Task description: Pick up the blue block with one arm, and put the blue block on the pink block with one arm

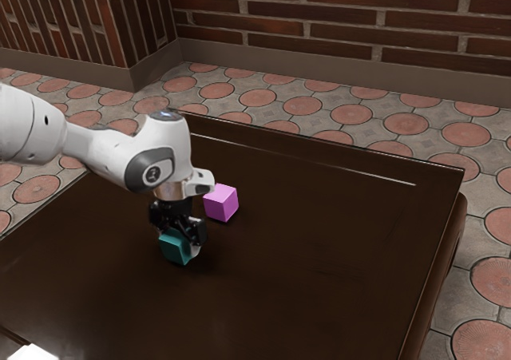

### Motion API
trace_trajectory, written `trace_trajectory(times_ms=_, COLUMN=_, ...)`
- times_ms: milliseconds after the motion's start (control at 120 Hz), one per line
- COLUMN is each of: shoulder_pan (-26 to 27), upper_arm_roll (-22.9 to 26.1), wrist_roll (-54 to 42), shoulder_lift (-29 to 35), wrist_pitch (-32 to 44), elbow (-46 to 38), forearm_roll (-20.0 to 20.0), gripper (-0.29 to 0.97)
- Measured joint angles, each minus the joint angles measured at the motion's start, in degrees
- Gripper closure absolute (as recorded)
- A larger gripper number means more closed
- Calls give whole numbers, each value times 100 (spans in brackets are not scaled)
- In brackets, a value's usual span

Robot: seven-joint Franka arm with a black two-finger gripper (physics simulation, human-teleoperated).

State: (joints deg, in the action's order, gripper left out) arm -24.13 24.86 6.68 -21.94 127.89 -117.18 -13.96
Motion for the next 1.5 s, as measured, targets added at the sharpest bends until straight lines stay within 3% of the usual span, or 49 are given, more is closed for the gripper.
trace_trajectory(times_ms=125, shoulder_pan=115, upper_arm_roll=-180, wrist_roll=219, shoulder_lift=-119, wrist_pitch=56, elbow=69, forearm_roll=-6, gripper=16)
trace_trajectory(times_ms=325, shoulder_pan=201, upper_arm_roll=-189, wrist_roll=471, shoulder_lift=-19, wrist_pitch=92, elbow=151, forearm_roll=-40, gripper=26)
trace_trajectory(times_ms=617, shoulder_pan=233, upper_arm_roll=-83, wrist_roll=251, shoulder_lift=64, wrist_pitch=-231, elbow=1453, forearm_roll=69, gripper=24)
trace_trajectory(times_ms=875, shoulder_pan=381, upper_arm_roll=-106, wrist_roll=-70, shoulder_lift=-1069, wrist_pitch=-864, elbow=3142, forearm_roll=209, gripper=24)
trace_trajectory(times_ms=1233, shoulder_pan=622, upper_arm_roll=-242, wrist_roll=-406, shoulder_lift=-1623, wrist_pitch=-1253, elbow=3830, forearm_roll=195, gripper=24)
trace_trajectory(times_ms=1500, shoulder_pan=689, upper_arm_roll=-296, wrist_roll=-643, shoulder_lift=-1537, wrist_pitch=-1403, elbow=3858, forearm_roll=181, gripper=8)
